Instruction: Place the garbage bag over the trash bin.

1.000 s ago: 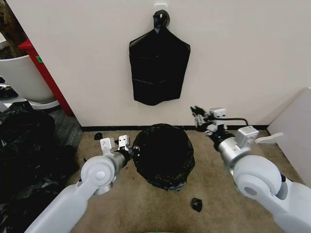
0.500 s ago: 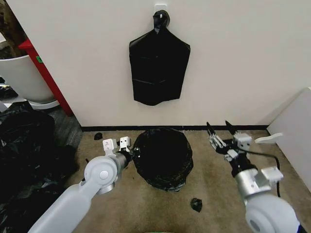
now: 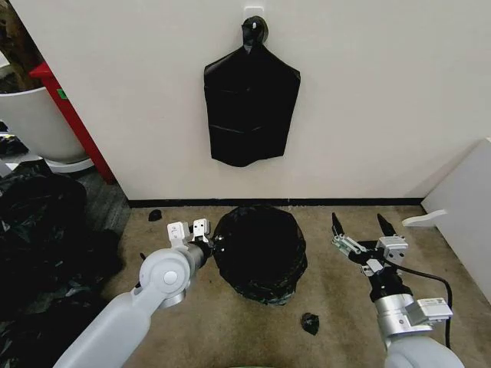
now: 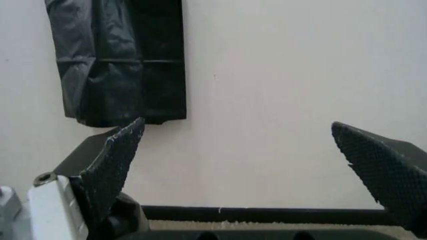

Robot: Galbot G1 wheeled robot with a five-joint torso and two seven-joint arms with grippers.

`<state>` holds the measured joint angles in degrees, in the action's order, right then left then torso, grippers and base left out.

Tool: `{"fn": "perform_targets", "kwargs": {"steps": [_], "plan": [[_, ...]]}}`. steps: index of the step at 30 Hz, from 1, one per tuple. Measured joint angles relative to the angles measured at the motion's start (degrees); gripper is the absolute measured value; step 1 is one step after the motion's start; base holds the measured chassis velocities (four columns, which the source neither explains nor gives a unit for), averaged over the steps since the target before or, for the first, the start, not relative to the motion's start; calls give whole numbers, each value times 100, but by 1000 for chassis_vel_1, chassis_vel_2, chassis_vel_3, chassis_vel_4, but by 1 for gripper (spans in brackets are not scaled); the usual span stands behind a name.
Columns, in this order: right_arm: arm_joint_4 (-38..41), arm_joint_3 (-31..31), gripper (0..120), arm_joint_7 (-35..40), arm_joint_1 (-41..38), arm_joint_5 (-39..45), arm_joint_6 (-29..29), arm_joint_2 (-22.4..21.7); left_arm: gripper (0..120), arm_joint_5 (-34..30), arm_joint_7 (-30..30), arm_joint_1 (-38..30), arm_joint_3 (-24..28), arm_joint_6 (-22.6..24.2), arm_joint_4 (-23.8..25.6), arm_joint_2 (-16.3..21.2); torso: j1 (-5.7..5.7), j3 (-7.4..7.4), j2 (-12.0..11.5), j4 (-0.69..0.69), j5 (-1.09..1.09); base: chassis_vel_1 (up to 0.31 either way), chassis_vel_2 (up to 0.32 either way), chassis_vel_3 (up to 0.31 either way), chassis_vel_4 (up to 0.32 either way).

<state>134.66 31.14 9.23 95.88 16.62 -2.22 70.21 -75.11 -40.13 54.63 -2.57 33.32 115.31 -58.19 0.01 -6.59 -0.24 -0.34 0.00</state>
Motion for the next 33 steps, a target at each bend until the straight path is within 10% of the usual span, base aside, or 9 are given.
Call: {"fn": "perform_targets", "kwargs": {"steps": [11,33], "plan": [[39,-26,100,115,28,51,0,-58,1,119,91,154,13,59,-39,-93,0,0,0,0,1,0,0,0,0],[18,-157,100,323,-143,312,134,-213,77,350,497,469,-261,-3,299,174,0,0,0,0,0,0,0,0,0]]}}
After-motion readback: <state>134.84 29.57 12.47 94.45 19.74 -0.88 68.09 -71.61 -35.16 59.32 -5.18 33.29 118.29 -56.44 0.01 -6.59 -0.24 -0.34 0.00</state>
